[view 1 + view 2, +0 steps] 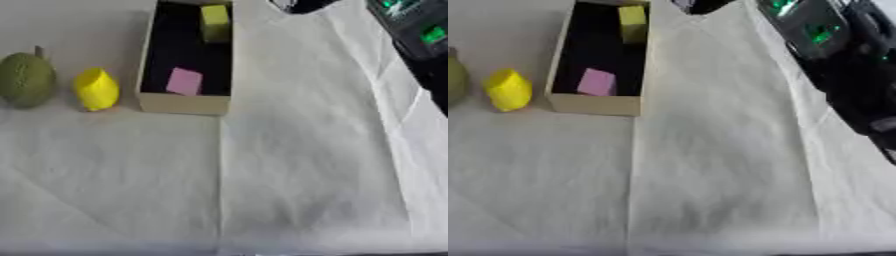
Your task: Pick up objects on the table and place them in the box.
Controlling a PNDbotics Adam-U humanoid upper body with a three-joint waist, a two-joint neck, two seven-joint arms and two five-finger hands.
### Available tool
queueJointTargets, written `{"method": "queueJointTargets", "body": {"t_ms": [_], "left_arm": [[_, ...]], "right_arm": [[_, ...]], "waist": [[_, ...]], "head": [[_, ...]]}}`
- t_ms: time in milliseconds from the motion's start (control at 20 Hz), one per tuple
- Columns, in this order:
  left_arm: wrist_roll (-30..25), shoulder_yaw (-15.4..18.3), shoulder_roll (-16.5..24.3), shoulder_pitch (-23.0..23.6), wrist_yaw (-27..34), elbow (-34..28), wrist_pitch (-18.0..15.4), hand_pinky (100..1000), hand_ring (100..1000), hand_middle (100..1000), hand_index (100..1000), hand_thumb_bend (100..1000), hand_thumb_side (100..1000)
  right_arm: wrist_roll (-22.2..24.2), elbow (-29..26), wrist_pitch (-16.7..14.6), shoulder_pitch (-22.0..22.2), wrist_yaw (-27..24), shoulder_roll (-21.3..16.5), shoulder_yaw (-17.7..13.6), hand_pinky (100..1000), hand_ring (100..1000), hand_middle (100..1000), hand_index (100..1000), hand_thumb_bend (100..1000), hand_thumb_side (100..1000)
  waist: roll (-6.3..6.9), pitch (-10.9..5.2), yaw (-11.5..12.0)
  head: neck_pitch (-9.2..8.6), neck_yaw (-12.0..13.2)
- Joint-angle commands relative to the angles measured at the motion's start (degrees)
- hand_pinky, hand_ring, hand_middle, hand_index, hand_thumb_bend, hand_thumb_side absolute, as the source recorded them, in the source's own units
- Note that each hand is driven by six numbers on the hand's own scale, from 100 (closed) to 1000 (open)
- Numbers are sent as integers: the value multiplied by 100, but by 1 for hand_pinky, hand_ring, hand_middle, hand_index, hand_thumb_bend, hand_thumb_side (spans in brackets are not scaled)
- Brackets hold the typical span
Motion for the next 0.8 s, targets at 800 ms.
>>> {"method": "queueJointTargets", "body": {"t_ms": [800], "left_arm": [[-86, -29, 86, -135, 104, -88, -13, 774, 751, 683, 763, 100, 716]], "right_arm": [[257, 1195, -555, -513, 323, 836, 591, 812, 753, 656, 769, 100, 100]], "waist": [[-56, -235, 131]], "head": [[23, -320]]}}
